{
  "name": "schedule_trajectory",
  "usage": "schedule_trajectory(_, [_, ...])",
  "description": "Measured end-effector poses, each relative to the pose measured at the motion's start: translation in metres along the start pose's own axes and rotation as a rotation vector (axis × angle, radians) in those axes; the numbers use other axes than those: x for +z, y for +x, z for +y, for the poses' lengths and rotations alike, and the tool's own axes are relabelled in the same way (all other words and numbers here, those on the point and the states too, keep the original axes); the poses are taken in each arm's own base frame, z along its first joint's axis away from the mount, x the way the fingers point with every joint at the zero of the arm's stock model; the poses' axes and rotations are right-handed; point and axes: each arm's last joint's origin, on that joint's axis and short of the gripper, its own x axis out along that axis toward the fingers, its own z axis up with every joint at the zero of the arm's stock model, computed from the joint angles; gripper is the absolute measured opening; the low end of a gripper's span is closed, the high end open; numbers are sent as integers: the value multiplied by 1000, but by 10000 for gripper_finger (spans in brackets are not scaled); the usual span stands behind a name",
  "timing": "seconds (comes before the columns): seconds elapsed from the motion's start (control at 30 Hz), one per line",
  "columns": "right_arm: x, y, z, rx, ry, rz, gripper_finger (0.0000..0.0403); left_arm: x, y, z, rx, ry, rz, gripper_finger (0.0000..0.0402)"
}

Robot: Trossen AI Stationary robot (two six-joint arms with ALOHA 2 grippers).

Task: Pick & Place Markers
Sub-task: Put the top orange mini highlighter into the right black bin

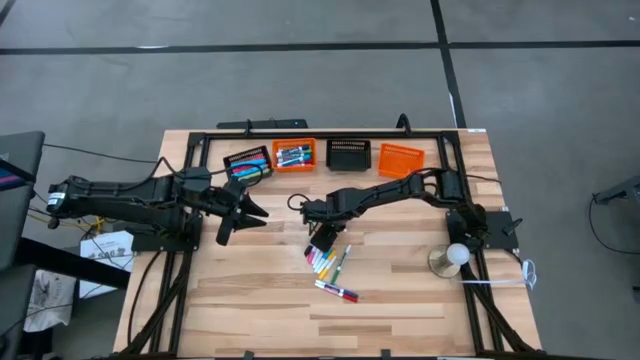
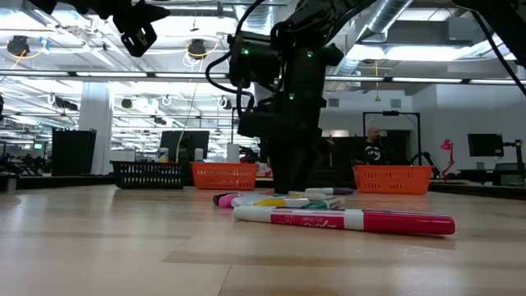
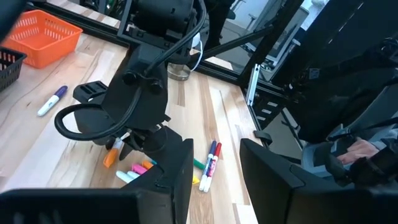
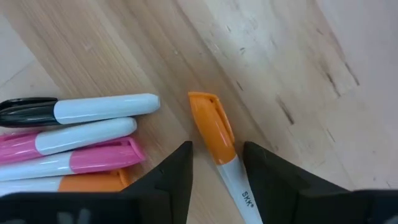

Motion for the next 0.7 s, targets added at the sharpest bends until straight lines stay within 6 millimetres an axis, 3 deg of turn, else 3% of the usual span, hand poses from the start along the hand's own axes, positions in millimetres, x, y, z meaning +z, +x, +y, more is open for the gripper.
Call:
schedule_trajectory(0.47, [9, -13, 6, 7, -90, -14, 143, 0, 0, 0, 0, -2, 0, 131])
schedule_trajectory(0.7, [9, -14, -3, -17, -125, 37, 142, 0, 0, 0, 0, -19, 0, 131])
